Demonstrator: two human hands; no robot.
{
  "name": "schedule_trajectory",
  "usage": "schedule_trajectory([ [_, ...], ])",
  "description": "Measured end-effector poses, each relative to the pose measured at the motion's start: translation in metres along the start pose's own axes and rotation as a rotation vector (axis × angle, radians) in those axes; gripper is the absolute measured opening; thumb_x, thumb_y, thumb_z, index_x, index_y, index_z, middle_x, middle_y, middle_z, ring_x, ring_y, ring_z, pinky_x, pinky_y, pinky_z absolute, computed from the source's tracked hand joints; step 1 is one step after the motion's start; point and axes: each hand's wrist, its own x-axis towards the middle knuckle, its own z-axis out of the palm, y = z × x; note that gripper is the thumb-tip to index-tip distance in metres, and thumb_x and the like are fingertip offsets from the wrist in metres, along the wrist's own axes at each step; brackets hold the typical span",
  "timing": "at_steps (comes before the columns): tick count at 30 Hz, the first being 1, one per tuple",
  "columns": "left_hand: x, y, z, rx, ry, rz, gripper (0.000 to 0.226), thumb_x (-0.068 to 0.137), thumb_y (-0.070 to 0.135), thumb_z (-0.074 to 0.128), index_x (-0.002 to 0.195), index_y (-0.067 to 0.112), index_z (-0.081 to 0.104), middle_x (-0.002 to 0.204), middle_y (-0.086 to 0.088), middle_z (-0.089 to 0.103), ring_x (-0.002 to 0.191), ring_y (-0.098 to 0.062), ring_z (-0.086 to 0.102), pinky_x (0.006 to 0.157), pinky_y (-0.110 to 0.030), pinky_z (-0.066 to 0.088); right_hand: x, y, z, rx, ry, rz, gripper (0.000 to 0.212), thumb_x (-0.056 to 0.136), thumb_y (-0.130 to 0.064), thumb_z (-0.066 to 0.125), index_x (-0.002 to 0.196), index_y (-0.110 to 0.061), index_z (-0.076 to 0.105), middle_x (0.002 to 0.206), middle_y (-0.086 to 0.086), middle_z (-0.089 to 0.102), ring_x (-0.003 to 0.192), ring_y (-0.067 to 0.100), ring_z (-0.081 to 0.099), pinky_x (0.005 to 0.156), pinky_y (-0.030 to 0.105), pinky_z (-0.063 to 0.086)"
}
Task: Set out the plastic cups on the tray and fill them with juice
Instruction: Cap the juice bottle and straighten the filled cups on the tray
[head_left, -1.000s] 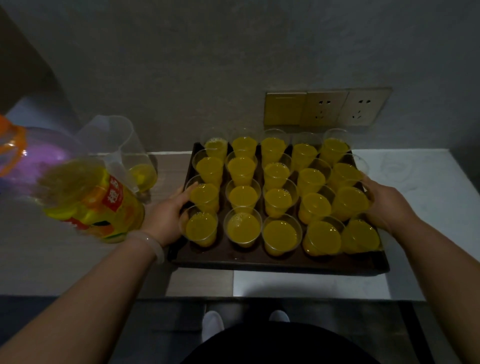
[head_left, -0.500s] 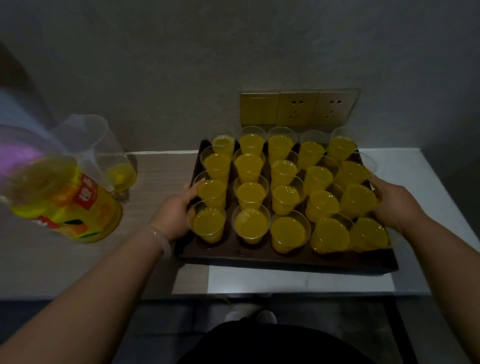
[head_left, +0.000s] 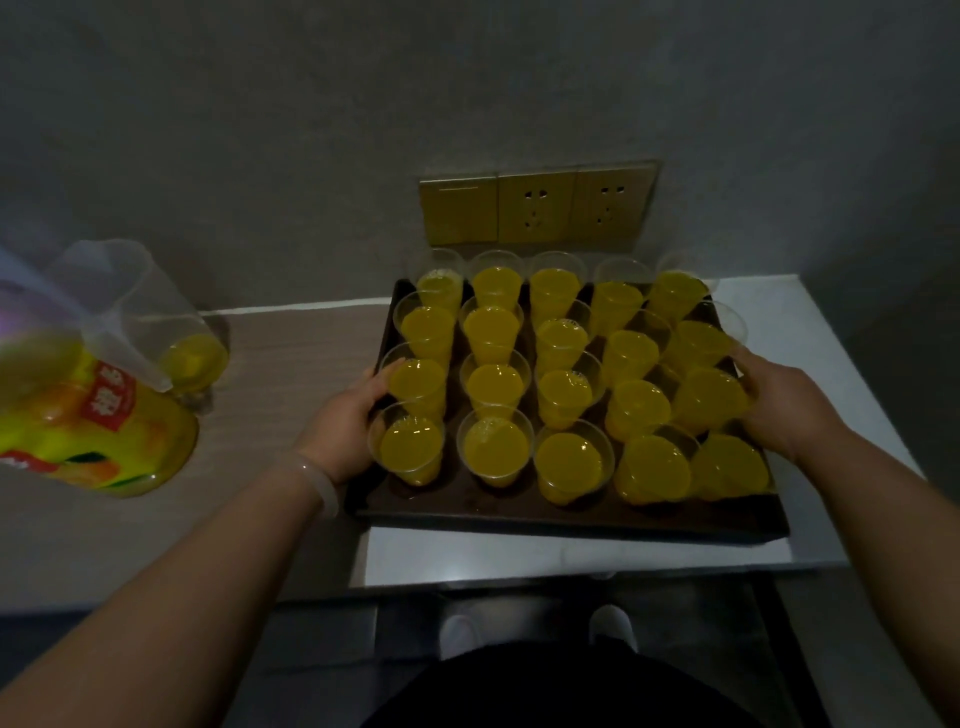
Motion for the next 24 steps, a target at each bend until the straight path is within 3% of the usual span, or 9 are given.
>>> schedule_trajectory([
  [3,0.001,0.009,0.017,0.026,0.029,-0.041,0.061,0.075,0.042,0.057,0.133,0.035,0.041,0.138,-0.007,0.051,0.121,-0.026,0.052,0.099,-0.027,0.035,0.009,0.014,-0.013,0.006,-0.024,-0.015,0.058,0.092,-0.035,0.051,0.147,-0.022,0.034,0.103,0.019,0.062,0.089,0.033,0.057,0.074,0.031,0.038],
  [6,0.002,0.023,0.034,0.087,0.058,-0.065,0.069,0.074,0.040,0.057,0.138,0.021,0.042,0.136,-0.013,0.053,0.116,-0.029,0.055,0.094,-0.026,0.035,0.017,0.027,-0.027,-0.005,-0.047,-0.045,0.058,0.095,-0.023,0.056,0.148,-0.024,0.032,0.111,0.022,0.062,0.096,0.037,0.059,0.076,0.032,0.040],
  [8,0.002,0.036,0.042,0.075,0.100,-0.042,0.067,0.073,0.046,0.057,0.136,0.031,0.043,0.135,-0.010,0.053,0.115,-0.020,0.051,0.094,-0.024,0.034,0.021,0.034,-0.034,-0.021,-0.069,-0.052,0.060,0.095,-0.021,0.056,0.149,-0.025,0.030,0.111,0.022,0.061,0.097,0.038,0.058,0.076,0.032,0.039],
  [10,0.003,0.046,0.049,0.027,0.116,-0.023,0.065,0.071,0.057,0.052,0.135,0.054,0.038,0.135,0.004,0.047,0.116,-0.014,0.046,0.097,-0.024,0.035,0.024,0.042,-0.041,-0.028,-0.082,-0.053,0.059,0.095,-0.022,0.055,0.148,-0.024,0.030,0.109,0.021,0.061,0.093,0.035,0.056,0.075,0.031,0.037],
  [14,0.010,0.059,0.059,0.008,0.137,-0.043,0.059,0.073,0.058,0.052,0.128,0.067,0.033,0.136,0.014,0.040,0.121,-0.012,0.043,0.102,-0.035,0.039,0.031,0.061,-0.048,0.007,-0.078,-0.057,0.058,0.093,-0.032,0.053,0.148,-0.029,0.032,0.105,0.018,0.061,0.086,0.026,0.051,0.076,0.031,0.038],
  [19,0.021,0.061,0.062,0.009,0.130,-0.021,0.060,0.073,0.061,0.049,0.132,0.053,0.040,0.140,0.009,0.044,0.125,-0.026,0.049,0.104,-0.040,0.041,0.038,0.067,-0.053,0.000,-0.065,-0.068,0.061,0.092,-0.020,0.059,0.147,-0.026,0.033,0.101,0.016,0.061,0.084,0.024,0.051,0.074,0.029,0.037],
  [22,0.027,0.065,0.065,-0.023,0.115,0.004,0.056,0.075,0.059,0.049,0.128,0.064,0.032,0.140,0.006,0.047,0.123,-0.024,0.050,0.103,-0.041,0.042,0.039,0.070,-0.054,0.011,-0.063,-0.062,0.063,0.091,-0.016,0.060,0.148,-0.023,0.033,0.091,0.009,0.056,0.081,0.024,0.051,0.072,0.028,0.036],
  [24,0.031,0.066,0.067,-0.027,0.115,0.026,0.054,0.075,0.059,0.050,0.123,0.073,0.030,0.138,0.009,0.047,0.121,-0.018,0.050,0.101,-0.034,0.041,0.040,0.073,-0.054,0.021,-0.058,-0.056,0.064,0.091,-0.015,0.060,0.148,-0.024,0.032,0.090,0.008,0.055,0.080,0.024,0.052,0.071,0.029,0.038],
])
